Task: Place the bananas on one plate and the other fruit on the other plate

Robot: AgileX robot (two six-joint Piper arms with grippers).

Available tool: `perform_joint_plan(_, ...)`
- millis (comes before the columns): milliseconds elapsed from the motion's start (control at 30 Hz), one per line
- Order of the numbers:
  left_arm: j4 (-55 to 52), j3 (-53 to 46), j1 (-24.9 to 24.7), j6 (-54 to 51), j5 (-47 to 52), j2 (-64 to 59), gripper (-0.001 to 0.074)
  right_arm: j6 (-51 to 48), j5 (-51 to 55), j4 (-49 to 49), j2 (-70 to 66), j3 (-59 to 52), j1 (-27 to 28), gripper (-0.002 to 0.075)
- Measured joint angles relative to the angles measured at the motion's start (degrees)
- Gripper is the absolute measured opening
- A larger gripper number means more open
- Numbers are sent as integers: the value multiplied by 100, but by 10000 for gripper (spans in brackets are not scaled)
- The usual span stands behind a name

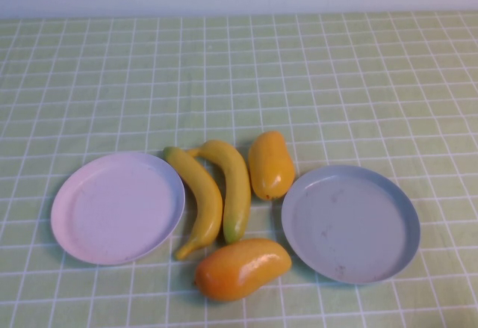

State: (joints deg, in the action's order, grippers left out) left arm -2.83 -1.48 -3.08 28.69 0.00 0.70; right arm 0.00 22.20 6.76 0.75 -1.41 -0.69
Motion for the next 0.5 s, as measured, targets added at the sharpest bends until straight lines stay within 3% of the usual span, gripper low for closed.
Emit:
perform_joint_plan(233, 217, 0, 0, 495, 0, -11, 1, 0, 0, 0, 0, 0, 0, -15)
perform_joint_plan(367, 219, 486, 0, 539, 770, -525, 1, 0, 0, 0, 0, 0, 0, -15)
perform_joint_plan(500, 283, 1659, 0, -210, 1927, -1452, 1, 0, 0, 0, 0, 0, 0, -15)
